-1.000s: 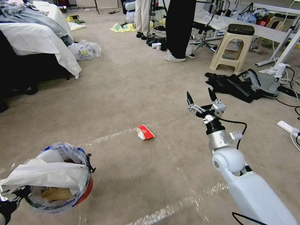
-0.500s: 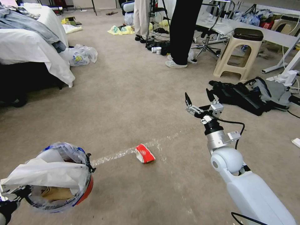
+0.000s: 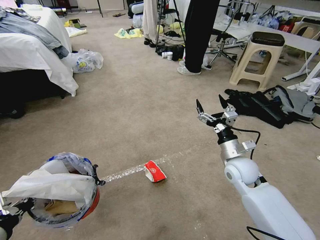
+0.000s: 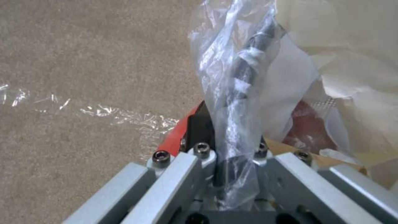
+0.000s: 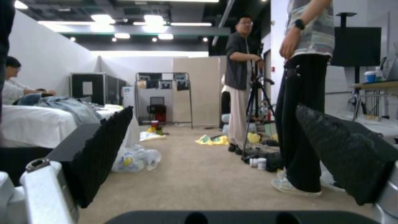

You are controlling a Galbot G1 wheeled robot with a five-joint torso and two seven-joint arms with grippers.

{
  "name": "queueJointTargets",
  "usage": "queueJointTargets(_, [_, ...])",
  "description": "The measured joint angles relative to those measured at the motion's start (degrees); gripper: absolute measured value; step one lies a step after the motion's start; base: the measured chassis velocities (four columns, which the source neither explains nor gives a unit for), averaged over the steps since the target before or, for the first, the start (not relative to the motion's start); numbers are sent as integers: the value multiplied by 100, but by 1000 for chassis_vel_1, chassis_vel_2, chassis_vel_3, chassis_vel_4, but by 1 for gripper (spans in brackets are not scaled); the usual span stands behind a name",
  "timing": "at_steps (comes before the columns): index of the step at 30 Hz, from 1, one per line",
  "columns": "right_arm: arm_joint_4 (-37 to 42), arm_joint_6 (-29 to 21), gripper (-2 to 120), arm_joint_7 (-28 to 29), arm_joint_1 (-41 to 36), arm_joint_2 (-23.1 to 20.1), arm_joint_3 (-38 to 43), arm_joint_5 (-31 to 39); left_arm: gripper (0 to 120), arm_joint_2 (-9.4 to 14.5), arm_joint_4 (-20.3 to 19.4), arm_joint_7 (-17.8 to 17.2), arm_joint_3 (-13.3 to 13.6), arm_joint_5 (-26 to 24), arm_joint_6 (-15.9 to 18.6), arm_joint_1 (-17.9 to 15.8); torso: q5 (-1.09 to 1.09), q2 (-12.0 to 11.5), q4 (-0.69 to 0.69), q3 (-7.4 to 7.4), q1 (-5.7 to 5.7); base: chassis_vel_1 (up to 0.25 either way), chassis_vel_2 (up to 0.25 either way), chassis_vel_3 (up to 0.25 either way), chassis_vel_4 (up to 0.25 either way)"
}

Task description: Pick up the trash bin and place the garbage on the floor into it.

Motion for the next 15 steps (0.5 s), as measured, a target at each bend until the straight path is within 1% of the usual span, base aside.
queueJointTargets(7, [-2,-16,100,8,-4,-1,10,17,1,-2,0,2,2,0,0,-7,0,0,0,0,0,0,0,0,0])
queueJointTargets(12, [-8,-18,100,8,8,0,-1,19,1,-5,0,2,0,0,0,-5,0,0,0,0,0,-33,34,43,-63])
queueJointTargets(15, [-23,-21,100,8,26,5,-26,20,1,-8,0,2,-6,-2,0,-4,0,0,0,0,0,-97,88,90,-90])
